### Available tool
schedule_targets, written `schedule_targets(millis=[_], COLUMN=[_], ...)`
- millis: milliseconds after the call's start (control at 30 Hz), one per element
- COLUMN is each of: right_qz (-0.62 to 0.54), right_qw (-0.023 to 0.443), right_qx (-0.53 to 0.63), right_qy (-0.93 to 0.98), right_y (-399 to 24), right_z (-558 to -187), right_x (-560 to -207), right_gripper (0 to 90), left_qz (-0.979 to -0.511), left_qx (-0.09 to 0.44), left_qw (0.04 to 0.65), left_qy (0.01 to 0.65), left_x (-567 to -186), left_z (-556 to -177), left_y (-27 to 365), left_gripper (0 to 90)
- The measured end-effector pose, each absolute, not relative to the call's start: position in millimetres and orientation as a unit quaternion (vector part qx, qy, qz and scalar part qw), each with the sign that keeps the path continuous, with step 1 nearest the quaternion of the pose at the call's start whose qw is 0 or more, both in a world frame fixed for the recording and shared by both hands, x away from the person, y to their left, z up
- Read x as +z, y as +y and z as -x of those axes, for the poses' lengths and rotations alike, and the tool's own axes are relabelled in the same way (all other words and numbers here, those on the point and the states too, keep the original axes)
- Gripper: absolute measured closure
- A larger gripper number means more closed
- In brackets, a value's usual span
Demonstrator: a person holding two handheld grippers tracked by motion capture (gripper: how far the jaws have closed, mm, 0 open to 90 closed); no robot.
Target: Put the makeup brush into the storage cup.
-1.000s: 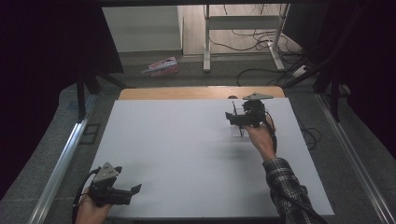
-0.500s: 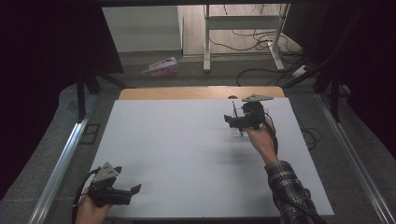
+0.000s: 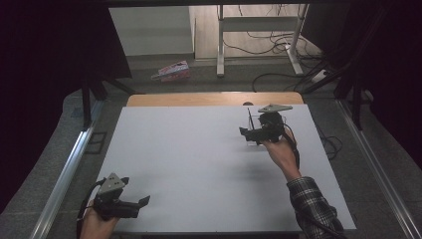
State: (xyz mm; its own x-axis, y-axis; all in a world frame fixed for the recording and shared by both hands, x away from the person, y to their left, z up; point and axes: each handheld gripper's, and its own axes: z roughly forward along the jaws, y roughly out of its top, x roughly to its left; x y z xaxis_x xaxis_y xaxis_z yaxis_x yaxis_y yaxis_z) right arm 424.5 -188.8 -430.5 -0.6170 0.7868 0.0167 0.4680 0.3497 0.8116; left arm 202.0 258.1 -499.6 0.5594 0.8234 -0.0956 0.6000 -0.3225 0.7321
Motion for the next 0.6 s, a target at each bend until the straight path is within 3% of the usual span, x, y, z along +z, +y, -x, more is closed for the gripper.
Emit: schedule_targets(millis=[600], right_qz=[-0.373], right_qw=[0.185], right_qx=[0.411], right_qy=[0.811], right_y=[-195.2], right_z=[-401.3], right_x=[-426.8], right_gripper=[0.6], left_qz=[-0.794], left_qx=[0.143], left_qw=[0.387], left_qy=[0.446], left_x=[-498.4], left_z=[-201.5], left_y=[259.3], left_gripper=[0.0])
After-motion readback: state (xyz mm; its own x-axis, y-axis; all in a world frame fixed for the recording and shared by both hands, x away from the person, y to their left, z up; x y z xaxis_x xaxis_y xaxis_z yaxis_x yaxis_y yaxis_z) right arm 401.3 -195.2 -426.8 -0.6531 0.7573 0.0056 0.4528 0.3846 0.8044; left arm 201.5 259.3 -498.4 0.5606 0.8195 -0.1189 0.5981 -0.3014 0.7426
